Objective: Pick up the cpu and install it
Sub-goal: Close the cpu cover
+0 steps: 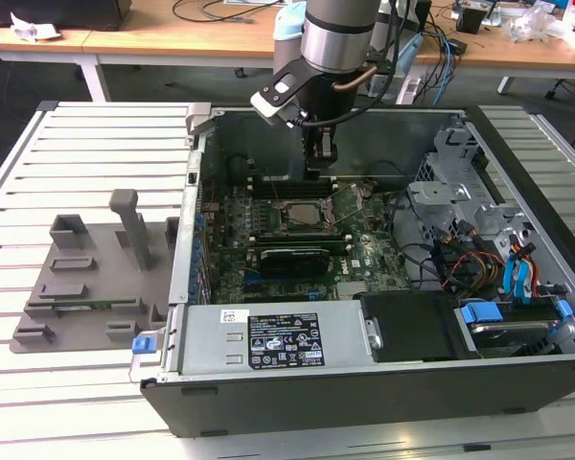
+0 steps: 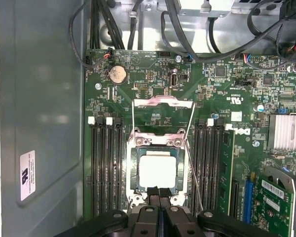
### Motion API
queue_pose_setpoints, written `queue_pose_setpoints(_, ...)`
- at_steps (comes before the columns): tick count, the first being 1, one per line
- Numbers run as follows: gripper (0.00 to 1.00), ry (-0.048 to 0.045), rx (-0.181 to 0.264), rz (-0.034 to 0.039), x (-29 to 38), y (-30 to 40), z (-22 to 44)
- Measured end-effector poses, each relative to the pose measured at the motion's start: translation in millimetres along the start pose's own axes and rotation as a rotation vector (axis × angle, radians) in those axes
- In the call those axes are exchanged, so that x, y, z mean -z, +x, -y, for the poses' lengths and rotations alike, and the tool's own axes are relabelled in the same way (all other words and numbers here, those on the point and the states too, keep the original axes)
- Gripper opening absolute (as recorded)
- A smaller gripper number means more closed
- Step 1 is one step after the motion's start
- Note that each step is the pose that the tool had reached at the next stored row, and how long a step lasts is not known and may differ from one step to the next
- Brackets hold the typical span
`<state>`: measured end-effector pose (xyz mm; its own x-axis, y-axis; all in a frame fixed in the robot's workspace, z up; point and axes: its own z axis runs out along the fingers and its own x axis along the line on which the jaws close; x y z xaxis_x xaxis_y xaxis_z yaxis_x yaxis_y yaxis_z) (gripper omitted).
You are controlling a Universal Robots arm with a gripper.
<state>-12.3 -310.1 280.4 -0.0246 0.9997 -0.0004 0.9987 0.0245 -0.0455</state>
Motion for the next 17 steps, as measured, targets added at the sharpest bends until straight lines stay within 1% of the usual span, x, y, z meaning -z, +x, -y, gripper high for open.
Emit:
queue_pose_setpoints(1, 0.11, 0.0000, 0.000, -0.0002, 0.0, 0.0, 0.0)
queue_pose_setpoints(2, 0.11, 0.0000, 0.000, -0.0002, 0.1, -0.1, -1.6)
queue_pose_setpoints(3, 0.11, -0.0001, 0.000, -0.0003, 0.2, -0.2, -5.0)
queue_pose_setpoints(4, 0.11, 0.0000, 0.000, -0.0003, 0.4, -0.3, -10.4)
queue_pose_setpoints(5, 0.11, 0.0000, 0.000, -0.0002, 0.6, -0.3, -12.4)
queue_pose_setpoints(6, 0.11, 0.0001, 0.000, -0.0001, 0.8, -0.4, -16.8)
queue_pose_setpoints(7, 0.11, 0.0001, 0.000, -0.0001, 1.0, -0.5, -21.5)
queue_pose_setpoints(8, 0.11, 0.0001, 0.000, -0.0002, 1.3, -0.7, -28.8)
queue_pose_setpoints(9, 0.11, 0.0000, 0.000, -0.0002, 1.5, -0.8, -32.6)
queue_pose_setpoints(11, 0.11, 0.0001, 0.000, -0.0002, 1.7, -0.9, -37.3)
queue_pose_setpoints(14, 0.11, 0.0000, 0.000, -0.0003, 2.3, -1.2, -49.7)
queue_pose_setpoints(16, 0.11, 0.0000, 0.000, -0.0002, 2.5, -1.3, -53.7)
queue_pose_setpoints(17, 0.11, 0.0001, 0.000, -0.0002, 2.6, -1.4, -56.8)
